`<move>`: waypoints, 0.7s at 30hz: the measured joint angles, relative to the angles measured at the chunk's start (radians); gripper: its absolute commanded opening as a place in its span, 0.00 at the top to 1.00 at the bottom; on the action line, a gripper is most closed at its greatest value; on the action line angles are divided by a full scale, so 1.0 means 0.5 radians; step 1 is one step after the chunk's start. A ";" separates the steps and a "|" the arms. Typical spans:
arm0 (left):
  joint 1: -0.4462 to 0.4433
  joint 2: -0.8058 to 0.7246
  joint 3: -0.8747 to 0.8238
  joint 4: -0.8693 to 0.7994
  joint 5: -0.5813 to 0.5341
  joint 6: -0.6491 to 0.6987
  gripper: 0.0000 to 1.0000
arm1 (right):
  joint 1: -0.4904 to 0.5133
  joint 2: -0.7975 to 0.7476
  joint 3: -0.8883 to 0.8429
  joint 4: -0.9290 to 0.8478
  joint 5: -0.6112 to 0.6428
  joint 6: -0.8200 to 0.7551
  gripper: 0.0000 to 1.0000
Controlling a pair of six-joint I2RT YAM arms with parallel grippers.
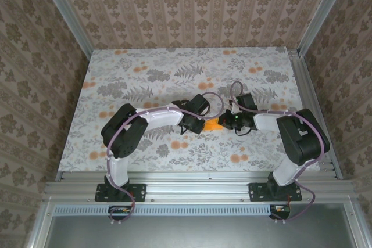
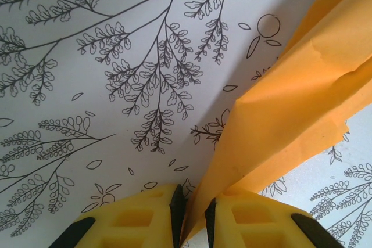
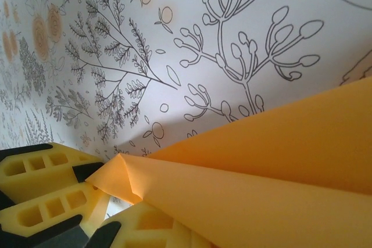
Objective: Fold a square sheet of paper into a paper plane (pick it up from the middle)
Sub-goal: Fold the wing for the fifth time at the center of the table.
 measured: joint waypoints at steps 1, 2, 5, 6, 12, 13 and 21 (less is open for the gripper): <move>-0.004 0.004 0.007 -0.009 -0.011 0.004 0.79 | 0.000 -0.008 -0.006 0.001 0.000 0.001 1.00; -0.008 0.008 0.014 -0.014 -0.020 0.009 0.79 | 0.001 -0.020 -0.014 -0.001 0.000 0.001 1.00; -0.018 0.014 0.024 -0.029 -0.042 0.012 0.79 | 0.010 -0.064 -0.026 -0.021 0.001 0.001 1.00; -0.019 0.014 0.024 -0.029 -0.048 0.018 0.79 | 0.013 -0.079 -0.027 -0.031 0.001 0.001 1.00; -0.021 0.015 0.031 -0.037 -0.050 0.040 0.79 | 0.032 -0.118 -0.059 -0.045 0.005 0.002 1.00; -0.021 0.015 0.031 -0.037 -0.050 0.042 0.79 | 0.040 -0.118 -0.066 -0.045 0.008 0.002 1.00; -0.027 0.018 0.035 -0.043 -0.052 0.070 0.78 | 0.055 -0.118 -0.115 -0.044 0.031 0.002 1.00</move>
